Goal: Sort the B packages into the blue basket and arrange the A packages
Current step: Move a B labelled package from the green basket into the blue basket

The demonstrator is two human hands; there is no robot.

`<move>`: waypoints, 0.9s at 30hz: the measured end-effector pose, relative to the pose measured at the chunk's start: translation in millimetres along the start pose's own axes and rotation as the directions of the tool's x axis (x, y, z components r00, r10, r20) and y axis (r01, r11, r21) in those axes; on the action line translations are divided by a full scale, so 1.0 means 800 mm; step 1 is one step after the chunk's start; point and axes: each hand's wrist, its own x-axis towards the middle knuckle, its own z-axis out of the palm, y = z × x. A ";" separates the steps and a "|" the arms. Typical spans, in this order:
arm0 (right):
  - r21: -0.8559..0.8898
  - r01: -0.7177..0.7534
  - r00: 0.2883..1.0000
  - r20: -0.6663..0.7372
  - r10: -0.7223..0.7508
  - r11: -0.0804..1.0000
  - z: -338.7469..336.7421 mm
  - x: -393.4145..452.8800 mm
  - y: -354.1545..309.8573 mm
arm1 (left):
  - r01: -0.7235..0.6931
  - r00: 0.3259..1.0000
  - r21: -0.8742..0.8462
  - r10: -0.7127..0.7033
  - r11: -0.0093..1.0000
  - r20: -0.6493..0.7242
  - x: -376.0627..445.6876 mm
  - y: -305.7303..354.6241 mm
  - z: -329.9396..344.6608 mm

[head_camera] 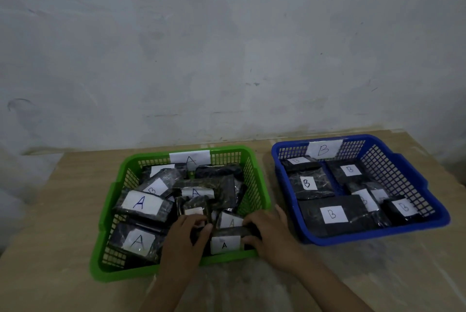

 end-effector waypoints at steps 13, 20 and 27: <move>0.546 -0.103 0.978 -0.096 0.185 0.832 -0.028 0.016 -0.005 | 0.109 0.994 -0.373 -0.106 0.921 0.028 0.008 0.018 -0.015; 0.082 -0.054 0.991 -0.117 0.064 0.995 -0.021 0.025 0.004 | 0.069 0.953 -0.445 -0.191 0.893 -0.236 0.017 0.006 -0.035; 0.105 -0.023 0.961 -0.270 0.051 0.994 -0.013 0.032 -0.005 | 0.110 0.983 -0.272 -0.146 0.956 -0.114 0.012 -0.005 -0.031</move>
